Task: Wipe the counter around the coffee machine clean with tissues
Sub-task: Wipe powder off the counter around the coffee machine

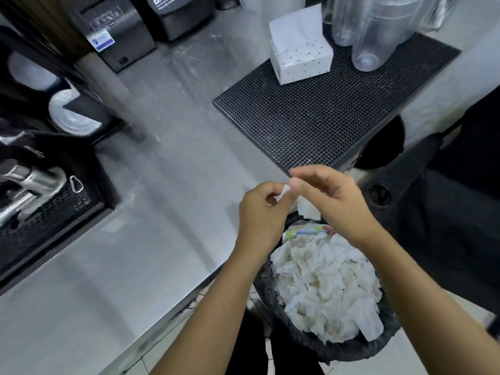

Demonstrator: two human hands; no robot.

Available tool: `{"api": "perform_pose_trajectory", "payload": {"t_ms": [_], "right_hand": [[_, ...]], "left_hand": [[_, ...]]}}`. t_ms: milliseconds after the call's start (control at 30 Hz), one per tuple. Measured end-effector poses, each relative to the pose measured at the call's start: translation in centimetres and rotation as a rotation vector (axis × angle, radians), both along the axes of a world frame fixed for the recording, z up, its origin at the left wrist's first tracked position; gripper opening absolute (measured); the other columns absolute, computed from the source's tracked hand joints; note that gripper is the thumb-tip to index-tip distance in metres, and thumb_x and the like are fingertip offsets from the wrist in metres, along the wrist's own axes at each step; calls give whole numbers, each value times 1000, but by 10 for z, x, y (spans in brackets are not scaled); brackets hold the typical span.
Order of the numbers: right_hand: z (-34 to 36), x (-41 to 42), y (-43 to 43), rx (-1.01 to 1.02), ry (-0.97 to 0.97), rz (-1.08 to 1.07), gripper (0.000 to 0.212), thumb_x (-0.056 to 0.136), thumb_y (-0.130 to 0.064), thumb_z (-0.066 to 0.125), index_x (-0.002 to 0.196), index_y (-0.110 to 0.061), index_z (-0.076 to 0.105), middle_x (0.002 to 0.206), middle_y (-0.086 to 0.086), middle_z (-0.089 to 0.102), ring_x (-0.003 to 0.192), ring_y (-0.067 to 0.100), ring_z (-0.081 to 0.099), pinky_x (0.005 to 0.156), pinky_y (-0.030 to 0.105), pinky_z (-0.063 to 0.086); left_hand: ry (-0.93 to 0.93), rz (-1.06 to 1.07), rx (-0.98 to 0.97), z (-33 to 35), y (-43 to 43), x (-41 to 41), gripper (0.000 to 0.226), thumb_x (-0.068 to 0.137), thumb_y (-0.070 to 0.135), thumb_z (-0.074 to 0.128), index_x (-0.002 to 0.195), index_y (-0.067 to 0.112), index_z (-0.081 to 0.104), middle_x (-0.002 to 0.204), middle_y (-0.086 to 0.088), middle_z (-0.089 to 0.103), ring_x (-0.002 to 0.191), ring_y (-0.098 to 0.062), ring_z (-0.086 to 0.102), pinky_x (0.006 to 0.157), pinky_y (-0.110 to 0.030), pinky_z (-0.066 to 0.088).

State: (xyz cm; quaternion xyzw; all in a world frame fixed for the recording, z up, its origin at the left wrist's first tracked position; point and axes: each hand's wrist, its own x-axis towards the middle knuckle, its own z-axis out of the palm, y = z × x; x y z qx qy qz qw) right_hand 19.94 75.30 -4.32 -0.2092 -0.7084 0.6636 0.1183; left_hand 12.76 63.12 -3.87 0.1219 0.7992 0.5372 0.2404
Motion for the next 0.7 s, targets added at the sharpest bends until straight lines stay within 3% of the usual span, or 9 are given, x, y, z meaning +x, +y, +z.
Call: {"api": "perform_pose_trajectory", "payload": {"t_ms": [67, 233, 300, 367, 467, 600, 700], "right_hand": [[6, 5, -9, -71, -38, 32, 19, 89, -26, 69, 106, -19, 71, 81, -16, 68, 67, -5, 60, 61, 10, 45], [26, 2, -22, -164, 0, 16, 16, 88, -17, 70, 103, -12, 70, 89, 12, 71, 78, 14, 67, 72, 25, 52], [32, 0, -30, -152, -6, 40, 11, 90, -13, 68, 101, -12, 70, 89, 18, 71, 78, 20, 66, 73, 31, 52], [37, -4, -42, -174, -5, 46, 10, 92, -11, 65, 100, -8, 70, 86, 20, 70, 74, 23, 64, 69, 31, 53], [44, -12, -66, -213, -10, 25, 14, 92, -12, 64, 100, -1, 67, 76, 11, 66, 65, 14, 60, 61, 22, 50], [49, -25, -107, -326, -4, -28, 20, 95, -17, 60, 97, 3, 66, 81, 13, 64, 69, 14, 60, 58, 20, 51], [56, -38, -140, -386, -17, -100, 27, 98, -16, 56, 89, 9, 62, 73, 11, 57, 59, 8, 58, 53, 16, 49]], "left_hand": [[-15, 32, 9, 8, -3, 1, 7, 80, 32, 69, 80, 25, 71, 82, 4, 71, 80, -21, 67, 77, -45, 57], [-24, 87, 47, 29, -20, -4, 10, 75, 36, 68, 76, 25, 68, 79, -3, 71, 63, -16, 58, 59, -37, 47], [-83, 134, 136, 36, -30, -9, 10, 79, 28, 68, 75, 19, 68, 74, -3, 69, 66, -20, 60, 62, -42, 54], [-95, 171, 193, 44, -42, -14, 10, 85, 19, 67, 77, 13, 68, 68, -1, 65, 65, -16, 59, 64, -34, 53], [-52, 173, 213, 51, -63, -20, 9, 91, 13, 62, 85, 7, 67, 59, 8, 61, 57, -7, 55, 56, -21, 47], [-60, 206, 253, 58, -98, -32, 9, 92, 16, 62, 90, 10, 68, 61, 3, 62, 57, -9, 55, 55, -22, 48], [-127, 165, 286, 68, -130, -46, 12, 91, 19, 64, 98, 10, 67, 70, -1, 67, 61, -9, 58, 60, -21, 49]]}}
